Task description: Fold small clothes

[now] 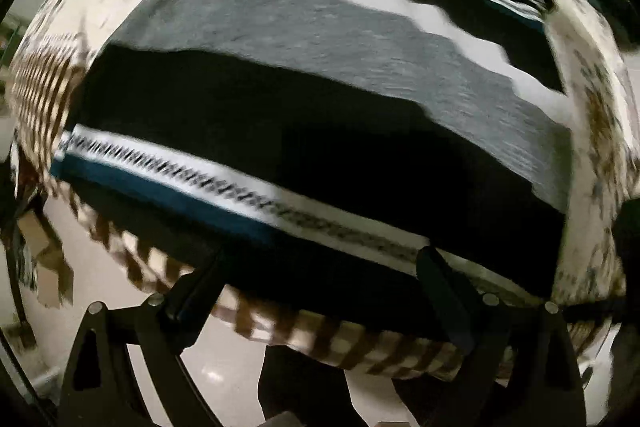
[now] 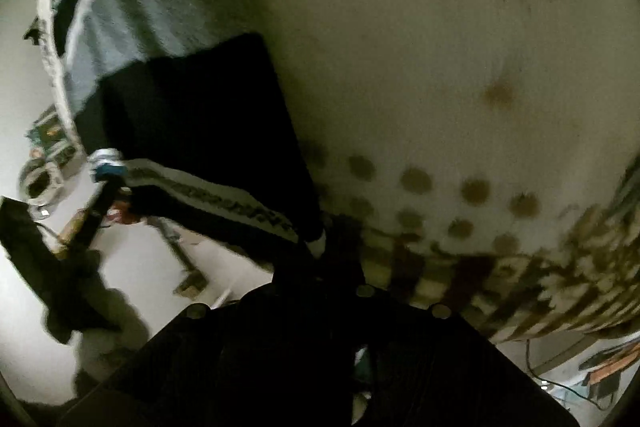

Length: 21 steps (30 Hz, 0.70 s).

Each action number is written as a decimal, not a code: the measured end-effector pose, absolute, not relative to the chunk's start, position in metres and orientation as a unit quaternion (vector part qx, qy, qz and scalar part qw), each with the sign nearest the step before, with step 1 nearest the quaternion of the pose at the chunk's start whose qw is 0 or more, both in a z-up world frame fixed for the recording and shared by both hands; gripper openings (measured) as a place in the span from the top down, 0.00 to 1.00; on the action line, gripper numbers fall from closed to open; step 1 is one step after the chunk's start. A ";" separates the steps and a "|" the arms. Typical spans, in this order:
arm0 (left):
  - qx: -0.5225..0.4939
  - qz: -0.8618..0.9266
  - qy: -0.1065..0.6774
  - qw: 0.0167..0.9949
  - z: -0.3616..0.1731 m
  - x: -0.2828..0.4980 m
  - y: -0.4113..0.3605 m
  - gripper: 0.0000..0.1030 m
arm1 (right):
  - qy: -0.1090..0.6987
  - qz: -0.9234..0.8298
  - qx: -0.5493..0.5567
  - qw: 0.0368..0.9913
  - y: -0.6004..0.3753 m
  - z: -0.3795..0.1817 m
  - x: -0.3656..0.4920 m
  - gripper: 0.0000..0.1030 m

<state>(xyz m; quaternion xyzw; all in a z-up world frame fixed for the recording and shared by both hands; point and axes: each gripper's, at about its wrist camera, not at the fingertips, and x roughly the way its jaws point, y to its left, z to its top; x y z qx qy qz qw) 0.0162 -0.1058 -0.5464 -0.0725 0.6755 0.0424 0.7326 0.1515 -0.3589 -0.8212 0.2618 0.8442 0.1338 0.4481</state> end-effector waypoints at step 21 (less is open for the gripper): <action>0.051 -0.161 0.666 0.727 -0.559 -0.011 -0.293 0.95 | 0.738 0.033 0.311 0.598 -0.581 -0.757 0.334 0.41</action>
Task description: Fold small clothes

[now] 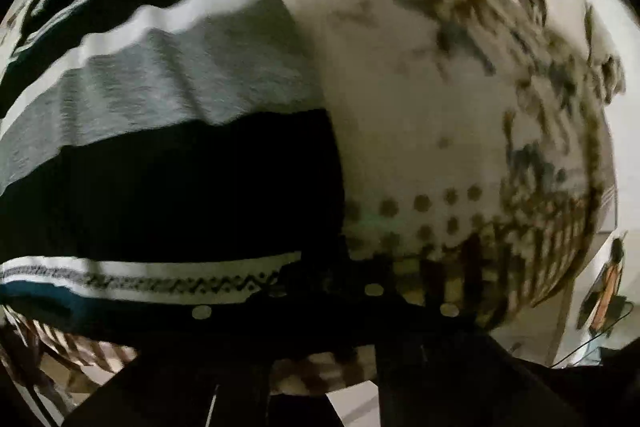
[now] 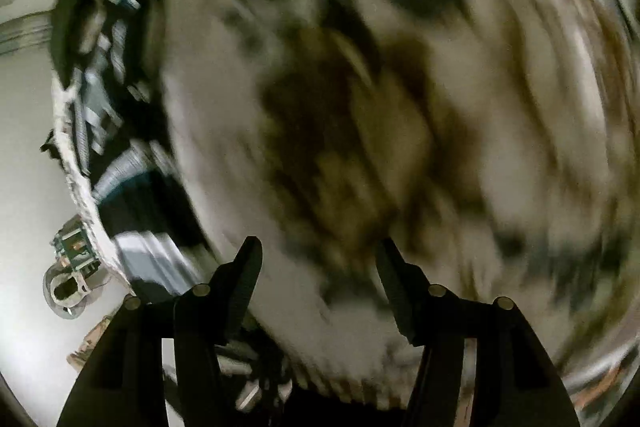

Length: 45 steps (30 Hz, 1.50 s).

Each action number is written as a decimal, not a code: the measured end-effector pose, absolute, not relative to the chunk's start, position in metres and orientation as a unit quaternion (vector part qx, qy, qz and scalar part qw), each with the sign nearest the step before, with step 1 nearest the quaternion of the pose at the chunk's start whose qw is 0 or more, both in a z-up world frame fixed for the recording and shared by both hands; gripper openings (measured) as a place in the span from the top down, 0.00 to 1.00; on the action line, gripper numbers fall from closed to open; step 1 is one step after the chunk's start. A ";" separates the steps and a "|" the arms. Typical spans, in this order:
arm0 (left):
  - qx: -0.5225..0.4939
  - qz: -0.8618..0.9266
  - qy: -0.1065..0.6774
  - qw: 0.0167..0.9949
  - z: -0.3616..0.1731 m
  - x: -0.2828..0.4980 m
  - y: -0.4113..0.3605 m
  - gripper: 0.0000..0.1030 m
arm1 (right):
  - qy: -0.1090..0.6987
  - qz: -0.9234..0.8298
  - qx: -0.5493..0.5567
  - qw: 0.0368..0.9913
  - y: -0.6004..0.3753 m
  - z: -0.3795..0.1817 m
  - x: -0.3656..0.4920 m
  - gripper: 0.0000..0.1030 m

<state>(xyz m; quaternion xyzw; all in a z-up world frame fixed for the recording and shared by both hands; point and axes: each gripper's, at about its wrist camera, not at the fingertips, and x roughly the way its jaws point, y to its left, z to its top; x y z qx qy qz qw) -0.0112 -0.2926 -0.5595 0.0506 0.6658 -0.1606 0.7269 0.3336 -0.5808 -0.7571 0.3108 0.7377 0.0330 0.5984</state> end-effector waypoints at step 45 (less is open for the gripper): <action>-0.263 0.022 0.551 0.791 -0.453 0.018 0.127 0.96 | 0.692 0.068 0.042 0.717 -0.083 -0.624 0.747 0.93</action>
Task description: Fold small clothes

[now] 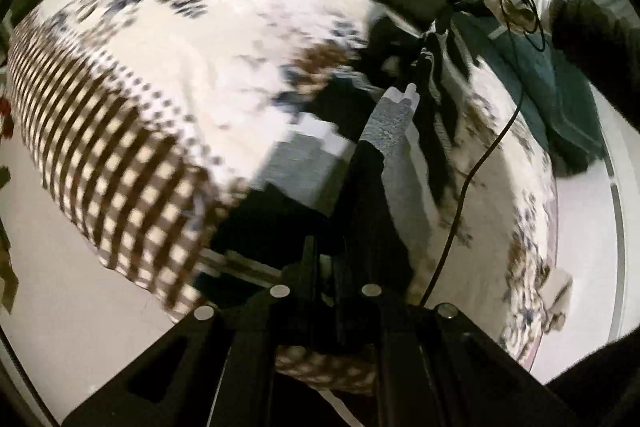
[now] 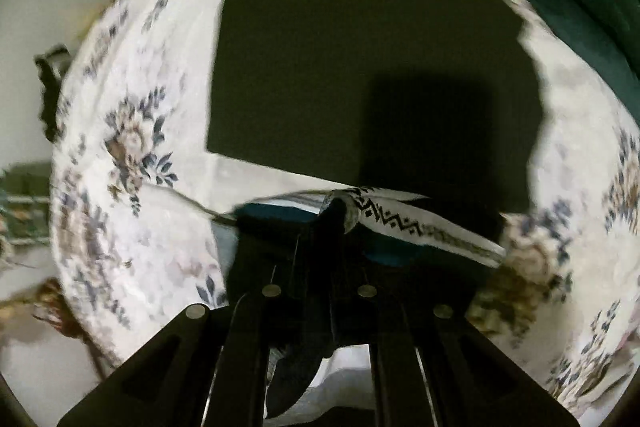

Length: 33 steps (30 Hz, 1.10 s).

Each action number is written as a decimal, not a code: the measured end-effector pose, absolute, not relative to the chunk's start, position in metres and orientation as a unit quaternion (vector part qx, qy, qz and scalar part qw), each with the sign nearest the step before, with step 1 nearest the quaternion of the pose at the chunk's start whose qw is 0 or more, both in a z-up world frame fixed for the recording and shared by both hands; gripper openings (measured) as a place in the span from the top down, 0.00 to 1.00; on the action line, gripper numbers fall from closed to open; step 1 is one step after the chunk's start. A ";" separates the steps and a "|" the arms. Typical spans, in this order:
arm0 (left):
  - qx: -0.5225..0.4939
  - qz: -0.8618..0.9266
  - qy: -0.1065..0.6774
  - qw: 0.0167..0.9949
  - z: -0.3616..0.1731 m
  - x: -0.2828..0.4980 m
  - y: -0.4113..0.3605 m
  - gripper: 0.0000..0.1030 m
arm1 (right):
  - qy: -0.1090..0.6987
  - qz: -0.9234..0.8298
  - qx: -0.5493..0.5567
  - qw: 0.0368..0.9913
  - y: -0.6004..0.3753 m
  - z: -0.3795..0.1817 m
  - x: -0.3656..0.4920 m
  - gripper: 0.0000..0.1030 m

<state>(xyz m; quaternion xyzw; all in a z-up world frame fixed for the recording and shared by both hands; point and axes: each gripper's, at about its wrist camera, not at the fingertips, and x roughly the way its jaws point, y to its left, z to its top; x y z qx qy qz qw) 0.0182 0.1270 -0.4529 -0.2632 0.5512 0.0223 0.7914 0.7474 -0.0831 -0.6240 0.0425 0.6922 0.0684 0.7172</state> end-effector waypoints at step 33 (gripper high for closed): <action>-0.239 -0.058 0.674 0.697 -0.573 0.062 0.183 0.82 | 0.850 0.092 0.270 0.443 -0.142 -0.782 0.223 0.37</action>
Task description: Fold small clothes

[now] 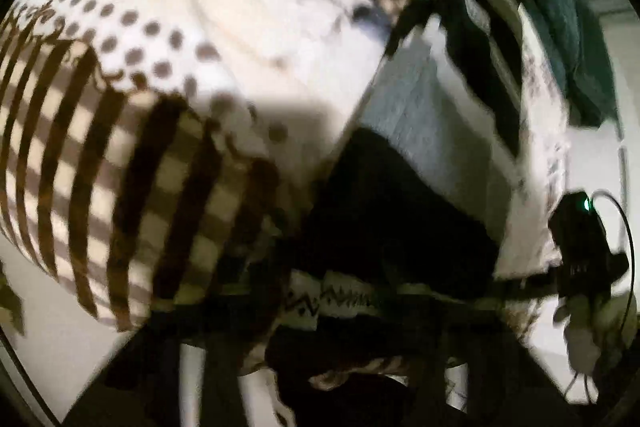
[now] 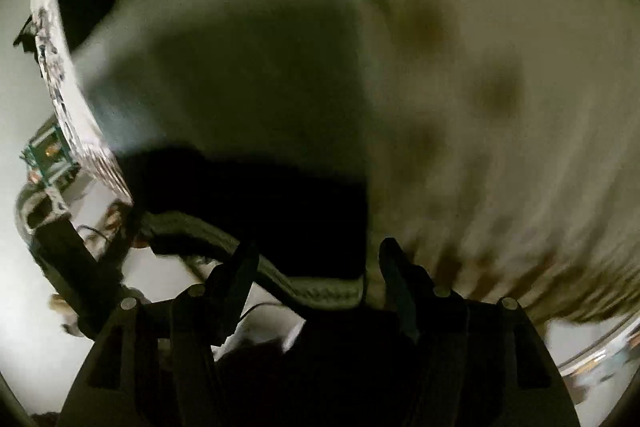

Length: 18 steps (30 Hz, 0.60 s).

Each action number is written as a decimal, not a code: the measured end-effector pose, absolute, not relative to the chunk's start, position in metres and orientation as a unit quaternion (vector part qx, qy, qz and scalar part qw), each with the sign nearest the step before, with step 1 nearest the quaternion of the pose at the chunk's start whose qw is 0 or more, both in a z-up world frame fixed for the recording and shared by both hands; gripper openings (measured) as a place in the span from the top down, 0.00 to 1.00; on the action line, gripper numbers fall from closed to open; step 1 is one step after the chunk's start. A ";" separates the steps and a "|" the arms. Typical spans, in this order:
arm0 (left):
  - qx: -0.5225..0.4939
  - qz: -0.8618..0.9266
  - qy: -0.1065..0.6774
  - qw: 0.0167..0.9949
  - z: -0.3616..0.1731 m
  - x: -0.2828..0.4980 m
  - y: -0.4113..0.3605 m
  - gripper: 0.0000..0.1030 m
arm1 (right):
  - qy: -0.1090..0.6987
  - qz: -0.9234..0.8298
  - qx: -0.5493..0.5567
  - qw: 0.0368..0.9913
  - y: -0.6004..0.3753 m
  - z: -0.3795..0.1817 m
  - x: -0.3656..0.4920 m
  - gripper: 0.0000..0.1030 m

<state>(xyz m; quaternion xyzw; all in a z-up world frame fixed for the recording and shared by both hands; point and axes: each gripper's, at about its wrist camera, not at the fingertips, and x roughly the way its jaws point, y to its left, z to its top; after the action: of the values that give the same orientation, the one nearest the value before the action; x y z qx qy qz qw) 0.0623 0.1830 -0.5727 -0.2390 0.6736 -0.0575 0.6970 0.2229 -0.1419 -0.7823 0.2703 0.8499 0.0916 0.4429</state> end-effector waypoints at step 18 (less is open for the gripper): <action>-0.246 -0.050 0.688 0.681 -0.543 0.044 0.183 0.79 | 0.812 0.070 0.295 0.499 -0.174 -0.756 0.174 0.69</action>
<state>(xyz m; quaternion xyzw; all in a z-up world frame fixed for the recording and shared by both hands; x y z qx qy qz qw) 0.0439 0.1825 -0.5432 -0.2460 0.6879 -0.0496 0.6811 0.1740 -0.1741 -0.7563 0.2946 0.8121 0.0703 0.4988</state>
